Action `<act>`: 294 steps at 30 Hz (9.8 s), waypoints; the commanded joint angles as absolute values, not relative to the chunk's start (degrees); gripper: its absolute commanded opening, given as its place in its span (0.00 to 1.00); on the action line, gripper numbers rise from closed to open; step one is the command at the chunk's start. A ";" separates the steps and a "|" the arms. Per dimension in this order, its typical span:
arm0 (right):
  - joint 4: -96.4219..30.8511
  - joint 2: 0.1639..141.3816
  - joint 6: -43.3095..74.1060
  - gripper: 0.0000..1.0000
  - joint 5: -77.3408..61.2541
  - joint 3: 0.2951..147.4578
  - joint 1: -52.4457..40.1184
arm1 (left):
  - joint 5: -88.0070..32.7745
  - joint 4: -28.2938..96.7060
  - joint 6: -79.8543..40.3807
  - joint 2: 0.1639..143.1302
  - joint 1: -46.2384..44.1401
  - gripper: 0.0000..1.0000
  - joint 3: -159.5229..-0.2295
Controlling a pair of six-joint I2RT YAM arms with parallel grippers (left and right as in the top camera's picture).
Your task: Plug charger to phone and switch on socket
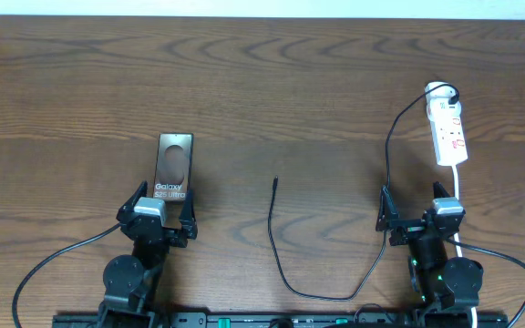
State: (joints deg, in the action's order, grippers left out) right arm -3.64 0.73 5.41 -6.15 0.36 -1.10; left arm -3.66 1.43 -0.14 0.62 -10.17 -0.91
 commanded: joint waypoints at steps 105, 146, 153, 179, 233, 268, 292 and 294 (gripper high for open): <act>-3.88 0.38 4.64 0.99 -5.89 0.32 -1.50 | -3.81 2.72 -0.25 0.30 -9.87 0.86 -0.27; -3.88 0.38 4.64 0.99 -5.91 0.32 -1.50 | -1.56 38.54 -2.20 75.13 -6.07 0.86 -76.38; -3.90 0.38 4.62 0.99 -5.91 0.32 -1.50 | -15.66 49.78 0.23 85.25 2.61 0.86 -85.52; -3.88 0.38 4.64 0.99 -5.89 0.32 -1.50 | -15.88 54.63 0.16 88.47 4.71 1.00 -85.52; -3.88 0.38 4.62 0.99 -5.89 0.32 -1.50 | -5.30 54.02 5.15 109.73 -1.54 1.00 -77.41; -3.88 0.38 4.64 0.99 -5.89 0.32 -1.50 | -3.79 45.67 3.86 109.73 -3.18 0.99 -71.09; -3.90 0.38 4.62 0.99 -5.91 0.32 -1.50 | -4.05 42.52 5.17 109.75 -1.30 0.99 -67.59; -3.90 0.38 4.62 0.99 -5.91 0.32 -1.50 | -4.03 42.50 5.17 109.75 -1.30 0.99 -67.59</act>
